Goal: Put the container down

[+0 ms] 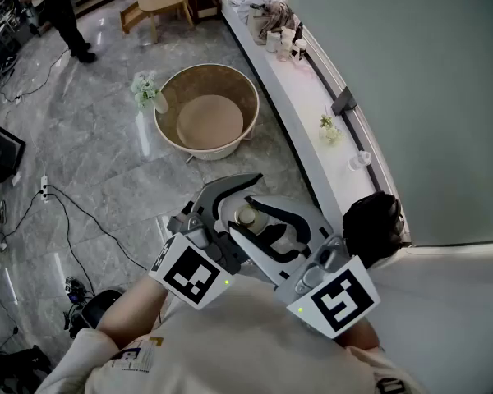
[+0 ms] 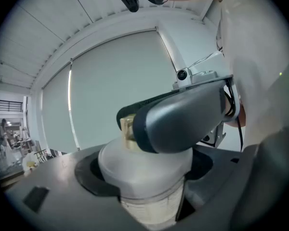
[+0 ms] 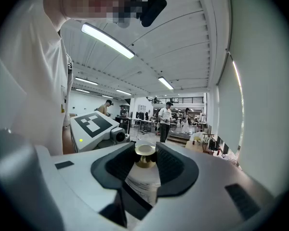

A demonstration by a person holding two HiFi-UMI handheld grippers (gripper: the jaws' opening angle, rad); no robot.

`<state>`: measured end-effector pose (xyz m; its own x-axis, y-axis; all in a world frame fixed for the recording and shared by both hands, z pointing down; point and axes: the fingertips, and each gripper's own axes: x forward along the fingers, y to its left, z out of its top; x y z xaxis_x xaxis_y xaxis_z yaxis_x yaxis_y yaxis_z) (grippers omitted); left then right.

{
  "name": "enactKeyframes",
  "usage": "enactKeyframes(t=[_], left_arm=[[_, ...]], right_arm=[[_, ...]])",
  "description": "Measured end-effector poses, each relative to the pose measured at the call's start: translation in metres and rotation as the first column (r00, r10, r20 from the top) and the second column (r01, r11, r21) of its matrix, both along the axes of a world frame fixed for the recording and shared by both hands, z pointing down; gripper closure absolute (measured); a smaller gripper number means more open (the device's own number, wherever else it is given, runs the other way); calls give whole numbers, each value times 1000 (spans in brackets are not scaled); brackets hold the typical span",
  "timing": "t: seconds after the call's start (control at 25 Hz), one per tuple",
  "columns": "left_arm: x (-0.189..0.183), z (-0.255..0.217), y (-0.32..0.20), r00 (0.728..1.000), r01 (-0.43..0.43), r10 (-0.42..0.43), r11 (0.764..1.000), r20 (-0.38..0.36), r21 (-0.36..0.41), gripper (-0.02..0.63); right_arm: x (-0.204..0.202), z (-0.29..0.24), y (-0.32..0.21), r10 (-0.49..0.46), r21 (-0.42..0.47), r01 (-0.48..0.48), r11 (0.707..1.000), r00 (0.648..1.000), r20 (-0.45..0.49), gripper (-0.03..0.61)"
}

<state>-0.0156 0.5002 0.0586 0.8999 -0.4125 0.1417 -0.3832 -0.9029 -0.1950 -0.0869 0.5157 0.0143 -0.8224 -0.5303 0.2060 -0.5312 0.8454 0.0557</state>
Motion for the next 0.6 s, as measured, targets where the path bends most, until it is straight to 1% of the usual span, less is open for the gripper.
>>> enactKeyframes(t=[0.44,0.6], left_arm=[[2,1,1,1000,-9,9,1000,8,-4,258],[13,1,-2,1000,-11,11,1000,12,-10,258]], right_arm=[[2,-1,-1,9,-2,-9,1000,1000,13,443],[13,-1,-4,10,-6,-10,1000,1000,15,443]])
